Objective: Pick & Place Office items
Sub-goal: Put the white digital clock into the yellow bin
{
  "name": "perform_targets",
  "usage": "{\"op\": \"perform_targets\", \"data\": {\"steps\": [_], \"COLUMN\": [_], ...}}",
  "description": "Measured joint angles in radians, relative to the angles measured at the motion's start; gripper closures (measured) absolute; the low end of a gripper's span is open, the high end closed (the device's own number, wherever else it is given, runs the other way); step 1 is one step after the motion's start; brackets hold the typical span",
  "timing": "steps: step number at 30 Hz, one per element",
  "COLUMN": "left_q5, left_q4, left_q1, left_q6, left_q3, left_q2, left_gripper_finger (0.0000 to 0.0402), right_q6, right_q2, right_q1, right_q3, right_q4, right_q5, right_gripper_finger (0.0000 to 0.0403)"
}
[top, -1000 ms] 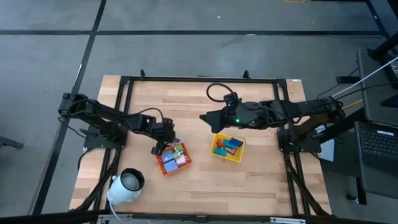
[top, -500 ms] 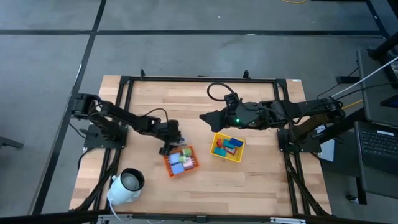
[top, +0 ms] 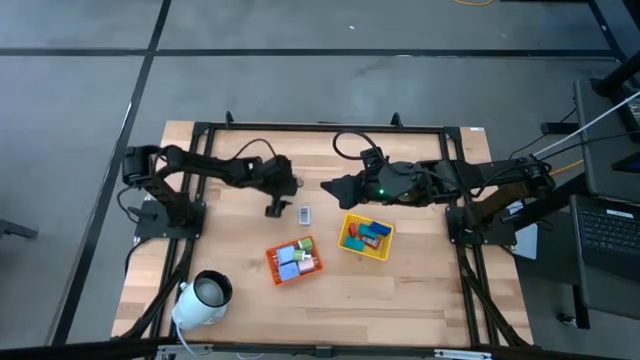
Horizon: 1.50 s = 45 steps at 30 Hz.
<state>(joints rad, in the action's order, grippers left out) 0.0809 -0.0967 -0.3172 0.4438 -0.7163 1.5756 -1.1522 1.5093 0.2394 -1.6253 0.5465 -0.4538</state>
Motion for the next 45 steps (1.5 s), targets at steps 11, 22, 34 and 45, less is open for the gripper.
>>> {"op": "perform_targets", "data": {"steps": [11,22,34,45], "left_q5": [0.161,0.145,0.120,0.201], "left_q4": [-0.220,-0.148,-0.143,-0.241], "left_q1": [0.089,0.125,0.135,0.091], "left_q6": [0.156,0.355,0.416,0.297], "left_q3": [-0.121,-0.127,-0.253,-0.388], "left_q2": [-0.007,0.027,0.220,0.356], "left_gripper_finger": [0.0152,0.0152,0.0152,0.0153], "right_q6": [0.015,0.019,0.034,0.033], "right_q2": [0.000,0.000,0.000,0.000], "right_q1": [0.012,0.034,0.042,0.089], "right_q3": [0.000,0.000,0.000,0.000], "right_q4": [0.000,0.000,0.005,0.024], "right_q5": [-0.002,-0.002,0.047,0.045], "right_gripper_finger": [0.0127,0.0127,0.0127,0.0127]}}
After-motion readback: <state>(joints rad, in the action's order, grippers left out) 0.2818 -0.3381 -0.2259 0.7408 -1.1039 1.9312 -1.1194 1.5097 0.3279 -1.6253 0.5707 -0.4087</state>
